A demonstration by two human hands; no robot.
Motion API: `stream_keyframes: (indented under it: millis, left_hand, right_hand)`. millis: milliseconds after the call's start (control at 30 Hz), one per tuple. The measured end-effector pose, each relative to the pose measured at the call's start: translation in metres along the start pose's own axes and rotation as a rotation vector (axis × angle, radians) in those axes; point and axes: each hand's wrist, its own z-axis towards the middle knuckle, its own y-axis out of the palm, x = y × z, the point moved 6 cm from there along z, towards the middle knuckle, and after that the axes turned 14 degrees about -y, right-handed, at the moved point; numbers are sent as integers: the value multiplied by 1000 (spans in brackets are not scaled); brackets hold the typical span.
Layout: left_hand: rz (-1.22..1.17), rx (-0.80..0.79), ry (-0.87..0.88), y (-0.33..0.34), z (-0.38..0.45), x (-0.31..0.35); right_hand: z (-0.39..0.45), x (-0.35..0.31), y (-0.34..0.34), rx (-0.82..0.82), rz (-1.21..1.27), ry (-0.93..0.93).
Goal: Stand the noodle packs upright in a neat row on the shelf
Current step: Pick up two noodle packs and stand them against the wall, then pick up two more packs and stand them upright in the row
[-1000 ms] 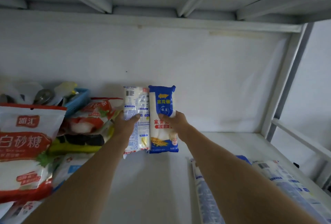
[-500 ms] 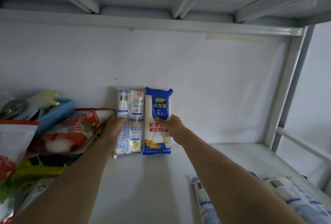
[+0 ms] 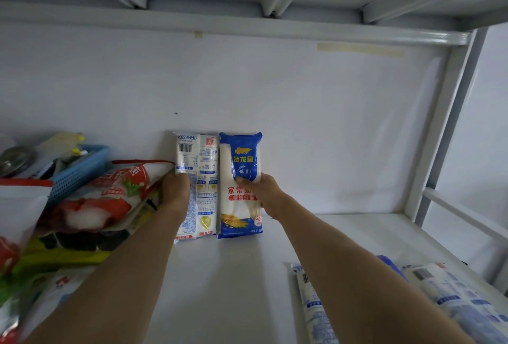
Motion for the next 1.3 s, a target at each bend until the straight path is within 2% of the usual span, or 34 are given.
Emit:
stream_keyframes:
  millis: [233, 367, 500, 567, 633, 733, 833, 967, 1067, 1133, 1200, 1300]
  left_hand:
    - [127, 12, 117, 4, -7, 2]
    - [284, 157, 254, 2, -34, 2]
    - [462, 407, 514, 1, -96, 4]
    - [466, 313, 604, 14, -126, 1]
    - [525, 70, 525, 41, -144, -12]
    - [817, -311, 223, 77, -173, -44]
    - [944, -543, -39, 89, -222, -70]
    - [1039, -575, -162, 94, -262, -82]
    - [1023, -570, -300, 105, -302, -79]
    - [1009, -566, -379, 99, -301, -82]
    - [965, -558, -475, 98, -290, -89]
    - [950, -531, -518, 92, -283, -95]
  right_hand:
    - [-6, -7, -3, 69, -83, 18]
    - [-20, -15, -12, 130, -122, 42]
    - [-45, -34, -38, 281, -350, -32]
    - [-58, -44, -50, 286, -504, -52]
    - [-71, -46, -57, 205, -596, -1]
    - [-97, -43, -73, 43, -712, 124]
    - [-129, -47, -104, -69, -887, 217]
    - [-179, -54, -156, -152, -1121, 373]
    - [-222, -71, -204, -248, -1211, 490]
    - [-234, -66, -207, -289, -1162, 578]
    - [-235, -60, -203, -284, -1040, 579]
    - [-234, -55, -190, -308, -968, 642]
